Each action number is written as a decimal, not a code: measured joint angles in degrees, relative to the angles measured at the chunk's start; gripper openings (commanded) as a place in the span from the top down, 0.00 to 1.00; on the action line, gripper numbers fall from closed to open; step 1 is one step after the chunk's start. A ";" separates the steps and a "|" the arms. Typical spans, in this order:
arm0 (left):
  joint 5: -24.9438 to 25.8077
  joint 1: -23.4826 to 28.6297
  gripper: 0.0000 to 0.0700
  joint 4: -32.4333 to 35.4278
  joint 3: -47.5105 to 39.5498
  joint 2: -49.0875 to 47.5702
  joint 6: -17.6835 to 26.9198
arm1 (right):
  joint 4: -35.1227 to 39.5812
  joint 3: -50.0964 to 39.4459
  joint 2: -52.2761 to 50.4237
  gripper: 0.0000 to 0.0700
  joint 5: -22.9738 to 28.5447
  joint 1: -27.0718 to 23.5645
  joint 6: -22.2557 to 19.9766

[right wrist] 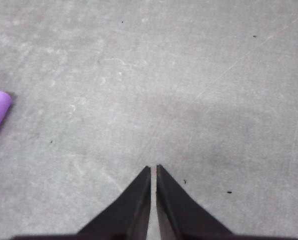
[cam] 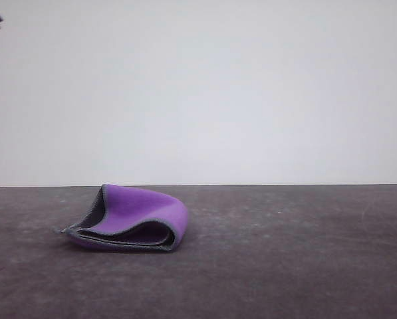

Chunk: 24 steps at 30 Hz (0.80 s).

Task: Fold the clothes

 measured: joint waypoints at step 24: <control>-18.30 -1.61 0.97 24.67 -47.76 -60.77 -5.72 | -0.02 0.00 -0.02 0.98 0.00 0.00 0.06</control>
